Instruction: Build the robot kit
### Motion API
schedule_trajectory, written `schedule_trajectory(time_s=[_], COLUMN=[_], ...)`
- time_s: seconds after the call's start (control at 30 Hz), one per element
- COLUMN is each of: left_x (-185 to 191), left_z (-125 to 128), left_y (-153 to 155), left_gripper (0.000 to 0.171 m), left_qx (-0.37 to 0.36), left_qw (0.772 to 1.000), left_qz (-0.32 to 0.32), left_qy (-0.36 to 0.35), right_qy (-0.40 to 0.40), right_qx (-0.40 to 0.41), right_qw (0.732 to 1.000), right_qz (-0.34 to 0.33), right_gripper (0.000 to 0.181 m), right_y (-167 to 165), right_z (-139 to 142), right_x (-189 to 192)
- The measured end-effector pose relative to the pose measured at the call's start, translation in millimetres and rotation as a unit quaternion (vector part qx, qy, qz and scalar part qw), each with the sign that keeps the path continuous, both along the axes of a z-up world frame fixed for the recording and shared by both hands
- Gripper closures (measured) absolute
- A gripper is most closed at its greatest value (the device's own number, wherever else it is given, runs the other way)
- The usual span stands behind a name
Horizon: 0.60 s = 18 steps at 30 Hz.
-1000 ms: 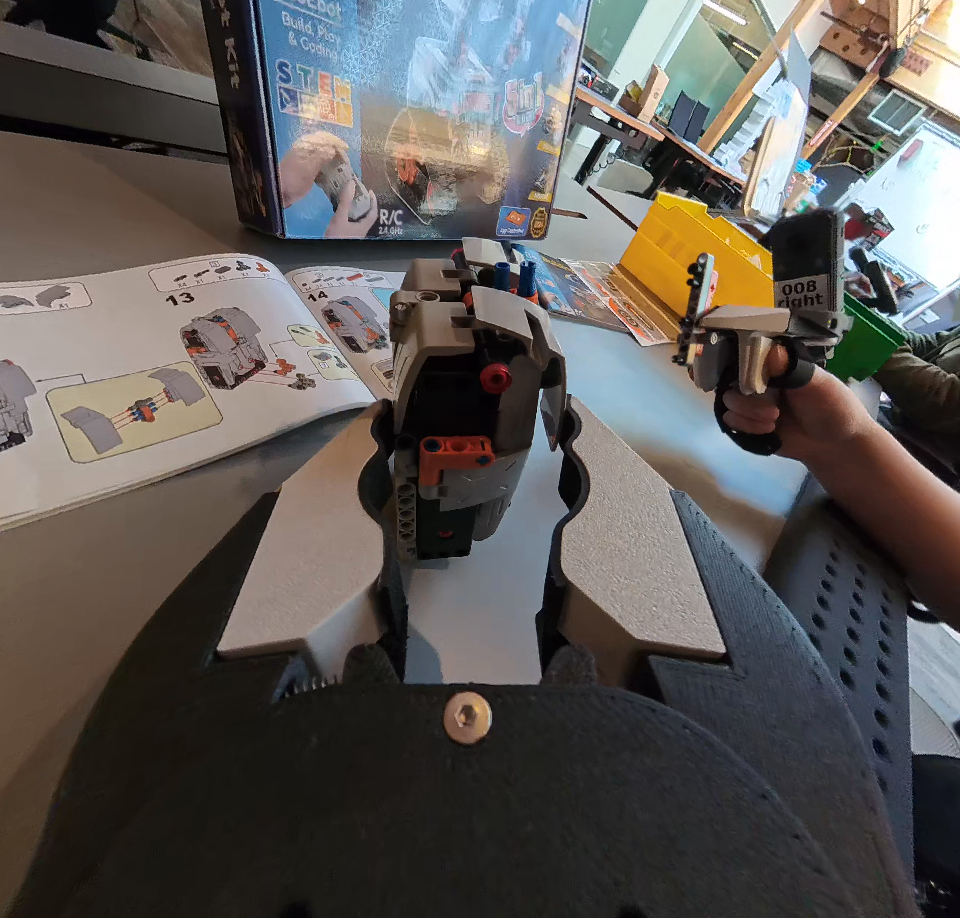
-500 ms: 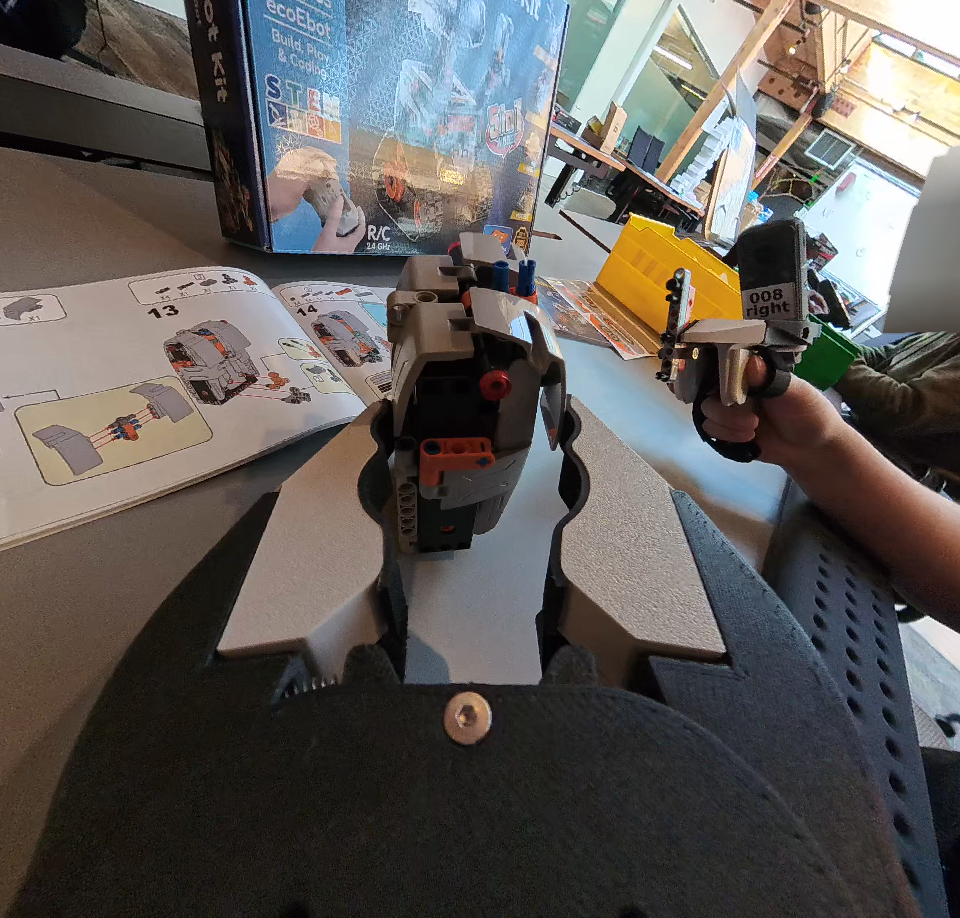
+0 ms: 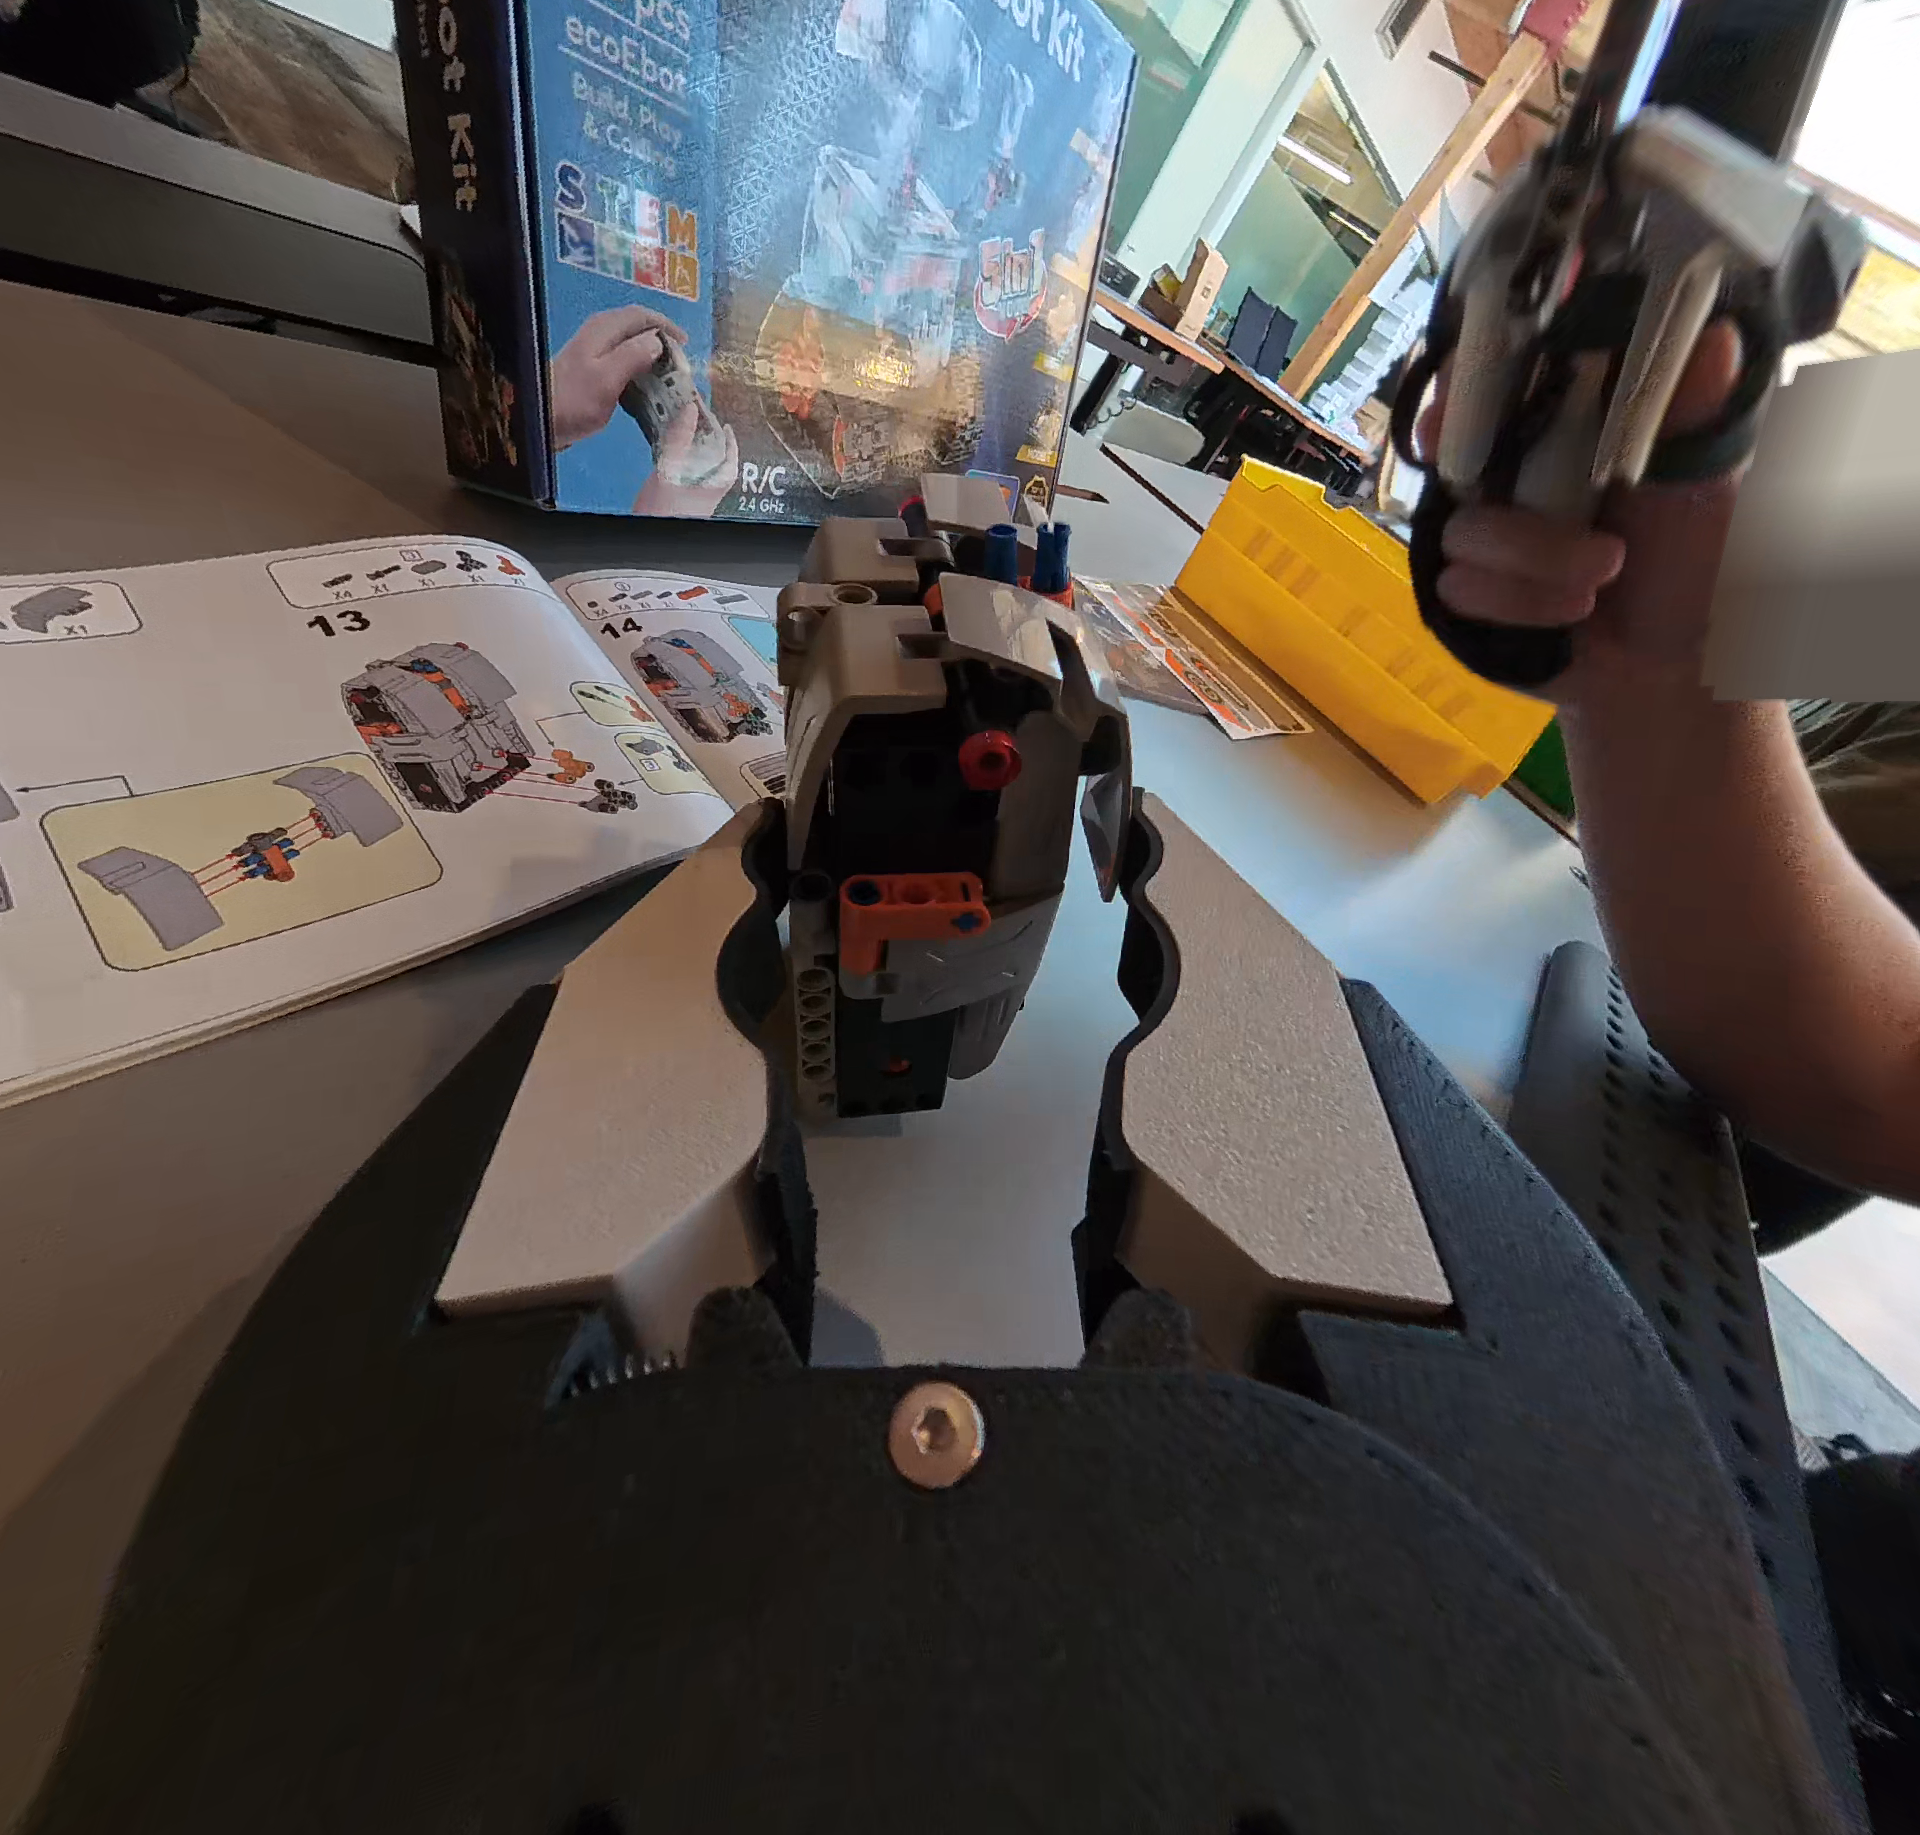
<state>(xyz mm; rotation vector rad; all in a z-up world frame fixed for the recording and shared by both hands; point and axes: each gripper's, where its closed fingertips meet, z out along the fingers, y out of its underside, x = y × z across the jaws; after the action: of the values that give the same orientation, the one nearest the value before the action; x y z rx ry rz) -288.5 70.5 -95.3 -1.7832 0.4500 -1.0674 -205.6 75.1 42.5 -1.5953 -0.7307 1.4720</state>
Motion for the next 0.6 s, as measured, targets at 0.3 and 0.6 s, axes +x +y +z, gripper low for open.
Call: schedule_trajectory(time_s=[0.3,0.6], left_x=[2,4], left_z=[0,-1], left_y=[-6,-10], left_gripper=[0.108,0.108], left_qx=[0.022,0.035], left_qw=[1.000,0.999], left_qz=[-0.004,-0.008], left_qy=[0.015,0.021], right_qy=[-0.020,-0.033], right_qx=[0.006,0.001], right_qw=[1.000,0.999], right_qz=[-0.006,-0.020], right_gripper=[0.175,0.174], right_y=[15,27], right_z=[-24,-36], right_x=[7,12])
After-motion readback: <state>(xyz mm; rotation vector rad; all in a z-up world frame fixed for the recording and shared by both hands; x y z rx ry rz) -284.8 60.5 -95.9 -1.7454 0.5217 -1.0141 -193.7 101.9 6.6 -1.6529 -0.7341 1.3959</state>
